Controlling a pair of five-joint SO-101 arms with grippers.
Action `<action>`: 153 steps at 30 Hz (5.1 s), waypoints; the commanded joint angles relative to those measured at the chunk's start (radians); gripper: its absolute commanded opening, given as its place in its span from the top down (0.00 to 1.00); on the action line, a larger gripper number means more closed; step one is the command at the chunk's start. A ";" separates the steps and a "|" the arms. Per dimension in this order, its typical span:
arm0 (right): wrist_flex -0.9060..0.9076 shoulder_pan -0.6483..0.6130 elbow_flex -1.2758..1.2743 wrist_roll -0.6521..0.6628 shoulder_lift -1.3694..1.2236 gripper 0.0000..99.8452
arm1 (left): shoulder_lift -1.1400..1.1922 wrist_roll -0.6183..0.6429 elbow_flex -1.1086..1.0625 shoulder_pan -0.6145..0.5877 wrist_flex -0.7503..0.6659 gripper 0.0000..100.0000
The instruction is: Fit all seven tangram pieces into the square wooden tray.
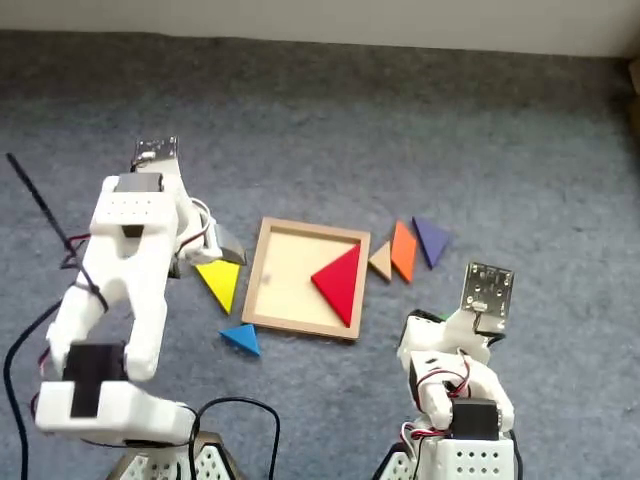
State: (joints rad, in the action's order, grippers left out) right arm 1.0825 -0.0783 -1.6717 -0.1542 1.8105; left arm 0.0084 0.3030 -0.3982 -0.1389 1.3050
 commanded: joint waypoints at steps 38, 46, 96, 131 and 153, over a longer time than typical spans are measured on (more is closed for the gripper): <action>0.007 0.048 -0.116 0.014 -0.005 0.98 | 0.424 -0.005 0.338 0.074 0.035 0.71; 0.007 0.048 -0.116 0.014 -0.005 0.98 | 0.381 -0.104 0.343 0.074 0.035 0.71; 0.007 0.050 -0.116 0.014 -0.005 0.98 | 0.423 -0.382 0.348 0.096 0.008 0.80; 0.007 0.050 -0.116 0.014 -0.005 0.98 | 0.113 -0.388 0.214 0.174 0.031 0.70; 0.007 0.050 -0.116 0.014 -0.005 0.98 | 0.300 -0.459 0.183 0.035 -0.186 0.66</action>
State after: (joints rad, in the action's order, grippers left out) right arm 1.0825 -0.0384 -1.6717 -0.1542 1.8105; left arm 0.3107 -0.1435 -0.2248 -0.0944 1.1270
